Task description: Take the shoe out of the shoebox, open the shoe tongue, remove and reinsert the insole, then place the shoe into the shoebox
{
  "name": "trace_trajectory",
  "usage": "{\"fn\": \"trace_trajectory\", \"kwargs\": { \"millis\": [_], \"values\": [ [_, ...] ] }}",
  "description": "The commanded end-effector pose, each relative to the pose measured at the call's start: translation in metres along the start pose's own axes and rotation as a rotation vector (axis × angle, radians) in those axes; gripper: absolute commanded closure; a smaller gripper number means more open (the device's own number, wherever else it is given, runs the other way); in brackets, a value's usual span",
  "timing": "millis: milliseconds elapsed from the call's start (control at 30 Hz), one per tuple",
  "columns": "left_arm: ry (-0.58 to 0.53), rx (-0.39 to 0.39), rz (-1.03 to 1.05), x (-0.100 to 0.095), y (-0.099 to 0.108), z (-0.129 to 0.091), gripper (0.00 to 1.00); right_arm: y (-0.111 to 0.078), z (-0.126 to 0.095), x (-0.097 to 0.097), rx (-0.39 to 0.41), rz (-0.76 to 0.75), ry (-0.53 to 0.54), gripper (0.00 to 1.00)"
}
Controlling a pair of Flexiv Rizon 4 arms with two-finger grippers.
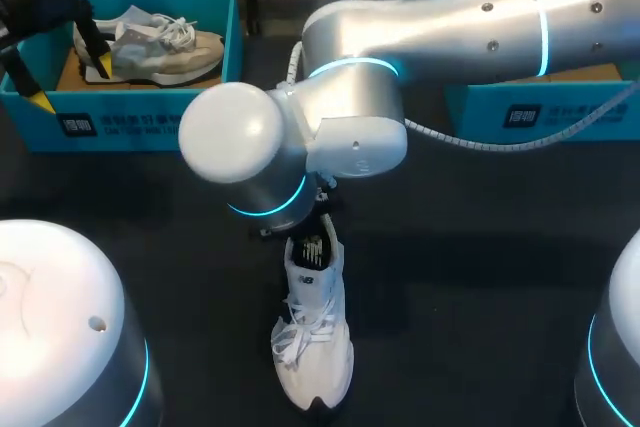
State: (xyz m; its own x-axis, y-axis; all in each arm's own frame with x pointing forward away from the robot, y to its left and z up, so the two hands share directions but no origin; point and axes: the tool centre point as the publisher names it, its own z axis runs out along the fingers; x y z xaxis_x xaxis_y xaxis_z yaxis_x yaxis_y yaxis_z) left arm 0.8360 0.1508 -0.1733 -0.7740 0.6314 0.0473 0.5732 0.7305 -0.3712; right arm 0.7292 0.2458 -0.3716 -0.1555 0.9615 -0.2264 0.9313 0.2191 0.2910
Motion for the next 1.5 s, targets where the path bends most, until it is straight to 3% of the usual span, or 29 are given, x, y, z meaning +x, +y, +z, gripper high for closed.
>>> {"fn": "trace_trajectory", "kwargs": {
  "millis": [33, 167, 300, 567, 767, 967, 1200, 1500],
  "values": [
    [0.002, -0.004, 0.001, 0.000, 0.000, 0.000, 0.00, -0.004, 0.024, 0.001, -0.041, 0.378, 0.029, 1.00],
    [0.002, -0.004, 0.001, 0.000, 0.000, 0.000, 0.00, -0.003, 0.045, 0.000, -0.034, 0.394, 0.074, 1.00],
    [0.002, -0.004, 0.001, 0.000, 0.000, 0.000, 0.00, -0.012, 0.067, 0.000, 0.086, 0.431, 0.118, 1.00],
    [0.002, -0.004, 0.001, 0.000, 0.000, 0.000, 0.00, -0.056, 0.046, 0.016, 0.249, 0.477, 0.120, 1.00],
    [0.002, -0.004, 0.001, 0.000, 0.000, 0.000, 0.00, -0.078, 0.028, 0.021, 0.296, 0.505, 0.111, 1.00],
    [0.002, -0.004, 0.001, 0.000, 0.000, 0.000, 0.00, -0.064, 0.003, 0.012, 0.203, 0.468, 0.074, 1.00],
    [0.002, -0.004, 0.001, 0.000, 0.000, 0.000, 0.00, -0.036, -0.011, -0.004, 0.127, 0.413, 0.068, 1.00],
    [0.002, -0.004, 0.001, 0.000, 0.000, 0.000, 0.00, -0.022, -0.013, -0.018, 0.118, 0.380, 0.071, 1.00]
  ]
}}
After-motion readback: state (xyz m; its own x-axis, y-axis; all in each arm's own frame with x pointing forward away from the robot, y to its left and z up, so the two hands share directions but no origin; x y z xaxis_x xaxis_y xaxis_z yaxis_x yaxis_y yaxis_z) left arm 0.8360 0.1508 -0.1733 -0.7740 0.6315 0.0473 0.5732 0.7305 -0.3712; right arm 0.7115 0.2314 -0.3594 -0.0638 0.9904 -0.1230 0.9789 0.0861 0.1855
